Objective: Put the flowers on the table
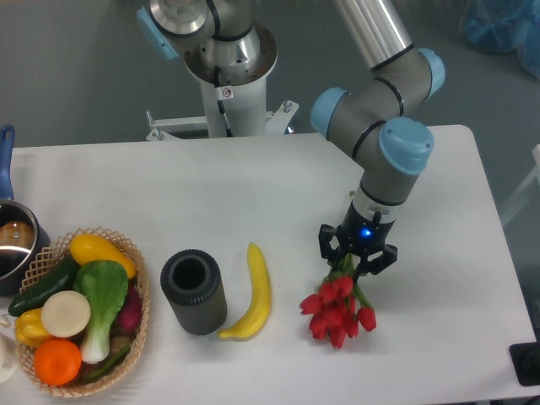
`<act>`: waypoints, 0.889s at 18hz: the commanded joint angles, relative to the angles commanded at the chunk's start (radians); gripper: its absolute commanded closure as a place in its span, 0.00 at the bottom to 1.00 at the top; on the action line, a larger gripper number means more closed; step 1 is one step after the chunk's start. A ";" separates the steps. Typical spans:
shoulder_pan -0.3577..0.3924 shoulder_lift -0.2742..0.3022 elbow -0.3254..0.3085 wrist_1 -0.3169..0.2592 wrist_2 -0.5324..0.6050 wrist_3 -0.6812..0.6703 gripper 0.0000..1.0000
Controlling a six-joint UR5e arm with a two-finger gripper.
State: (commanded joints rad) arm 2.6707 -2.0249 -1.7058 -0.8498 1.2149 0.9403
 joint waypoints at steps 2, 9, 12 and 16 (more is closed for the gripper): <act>0.002 0.006 0.002 0.002 0.003 0.005 0.00; 0.040 0.101 -0.034 -0.008 0.011 -0.009 0.00; 0.095 0.187 -0.038 -0.009 0.029 -0.008 0.00; 0.176 0.277 -0.038 -0.020 0.087 0.003 0.00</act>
State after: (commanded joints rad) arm 2.8468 -1.7474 -1.7441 -0.8697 1.3023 0.9434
